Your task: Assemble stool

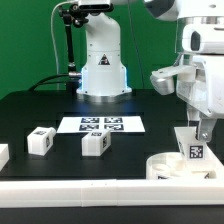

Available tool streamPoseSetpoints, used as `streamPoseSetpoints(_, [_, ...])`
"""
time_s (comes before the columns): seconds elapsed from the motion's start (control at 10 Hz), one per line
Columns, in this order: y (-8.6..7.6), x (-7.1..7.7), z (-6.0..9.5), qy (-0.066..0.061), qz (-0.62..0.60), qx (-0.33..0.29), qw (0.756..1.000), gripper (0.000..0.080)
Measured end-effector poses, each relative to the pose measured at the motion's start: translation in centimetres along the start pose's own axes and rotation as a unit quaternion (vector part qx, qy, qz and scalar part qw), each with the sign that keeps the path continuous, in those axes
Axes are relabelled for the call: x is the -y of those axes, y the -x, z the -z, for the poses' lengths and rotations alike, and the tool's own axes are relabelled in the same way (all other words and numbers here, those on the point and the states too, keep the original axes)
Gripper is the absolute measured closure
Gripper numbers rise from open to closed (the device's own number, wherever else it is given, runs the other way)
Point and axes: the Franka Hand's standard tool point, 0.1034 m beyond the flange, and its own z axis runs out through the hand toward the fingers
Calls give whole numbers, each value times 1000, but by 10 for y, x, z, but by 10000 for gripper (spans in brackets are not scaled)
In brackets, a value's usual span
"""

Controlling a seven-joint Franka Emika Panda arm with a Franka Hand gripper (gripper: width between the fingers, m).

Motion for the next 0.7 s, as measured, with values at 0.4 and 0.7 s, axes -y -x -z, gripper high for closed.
streamPoseSetpoints(0.4, [1,0,0,-1,-65,0,998,463])
streamPoseSetpoints(0.7, [2,3,-1,-16,-217,8,976,463])
